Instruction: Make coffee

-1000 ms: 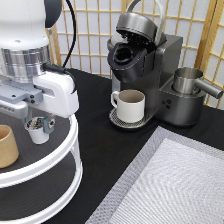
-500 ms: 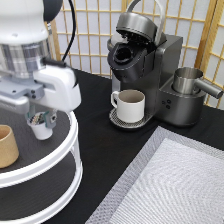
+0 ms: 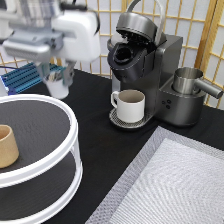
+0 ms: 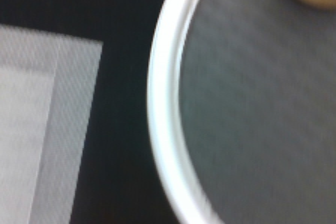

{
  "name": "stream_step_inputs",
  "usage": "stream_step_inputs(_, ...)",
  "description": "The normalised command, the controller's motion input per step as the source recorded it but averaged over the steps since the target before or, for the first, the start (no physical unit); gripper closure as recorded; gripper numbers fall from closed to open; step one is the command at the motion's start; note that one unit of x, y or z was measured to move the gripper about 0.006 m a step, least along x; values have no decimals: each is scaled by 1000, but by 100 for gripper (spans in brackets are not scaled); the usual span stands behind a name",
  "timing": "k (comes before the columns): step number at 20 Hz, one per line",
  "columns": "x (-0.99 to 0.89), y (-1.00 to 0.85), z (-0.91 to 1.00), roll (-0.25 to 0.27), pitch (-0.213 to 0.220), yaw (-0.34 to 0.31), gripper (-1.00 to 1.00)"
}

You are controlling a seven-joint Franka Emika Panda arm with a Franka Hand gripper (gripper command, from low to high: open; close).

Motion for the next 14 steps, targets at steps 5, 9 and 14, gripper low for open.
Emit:
stream_step_inputs(5,336,744,498,248,1,0,100)
stream_step_inputs(9,276,626,261,314,-18,-16,100)
stream_step_inputs(14,153,563,219,349,0,-29,100)
